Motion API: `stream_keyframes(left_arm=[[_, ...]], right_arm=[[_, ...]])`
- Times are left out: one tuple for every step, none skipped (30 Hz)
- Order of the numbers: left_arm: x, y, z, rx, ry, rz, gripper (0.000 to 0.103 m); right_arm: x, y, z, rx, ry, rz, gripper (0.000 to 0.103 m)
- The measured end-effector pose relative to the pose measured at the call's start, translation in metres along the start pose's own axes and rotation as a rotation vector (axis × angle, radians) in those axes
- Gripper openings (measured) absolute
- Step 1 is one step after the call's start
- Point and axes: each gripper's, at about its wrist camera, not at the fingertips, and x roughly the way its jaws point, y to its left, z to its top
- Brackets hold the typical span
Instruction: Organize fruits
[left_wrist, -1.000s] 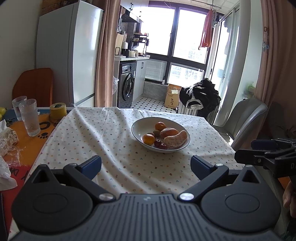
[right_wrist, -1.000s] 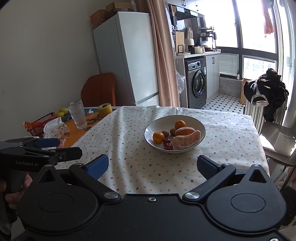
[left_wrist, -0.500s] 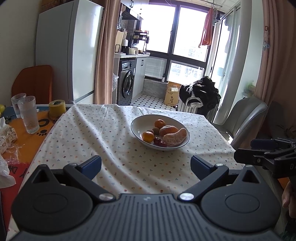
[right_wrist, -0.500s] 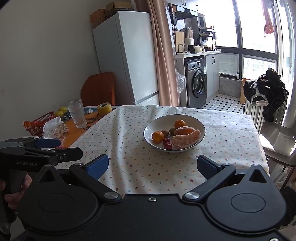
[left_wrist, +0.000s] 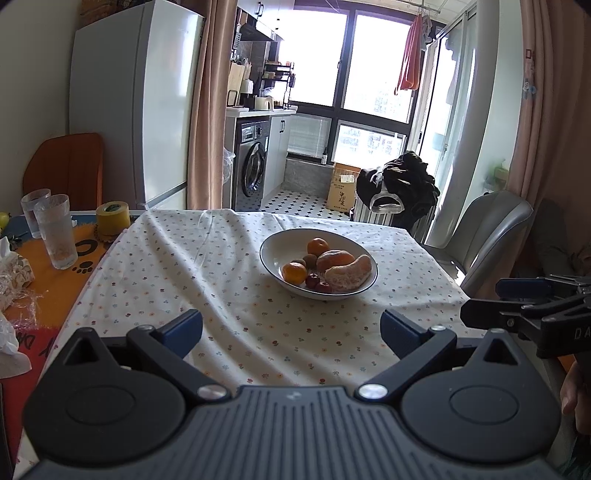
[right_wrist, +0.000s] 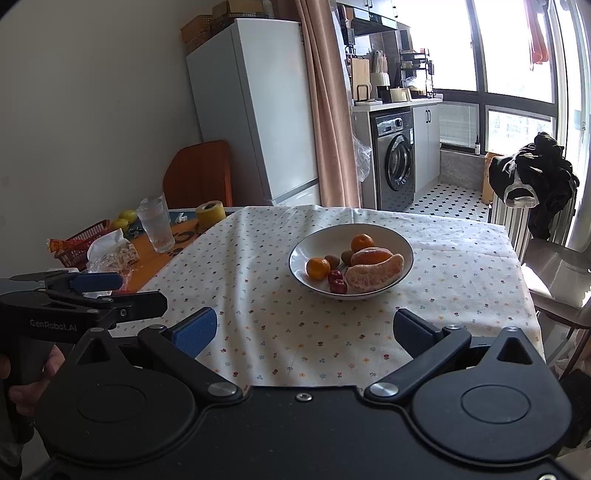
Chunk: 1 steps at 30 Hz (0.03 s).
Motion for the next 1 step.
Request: stream_keyframes(left_arm=[[0.0007, -0.0002, -0.0002, 0.000, 0.002, 0.002, 0.101]], right_arm=[[0.0009, -0.0008, -0.0005, 0.001, 0.003, 0.002, 0.103]])
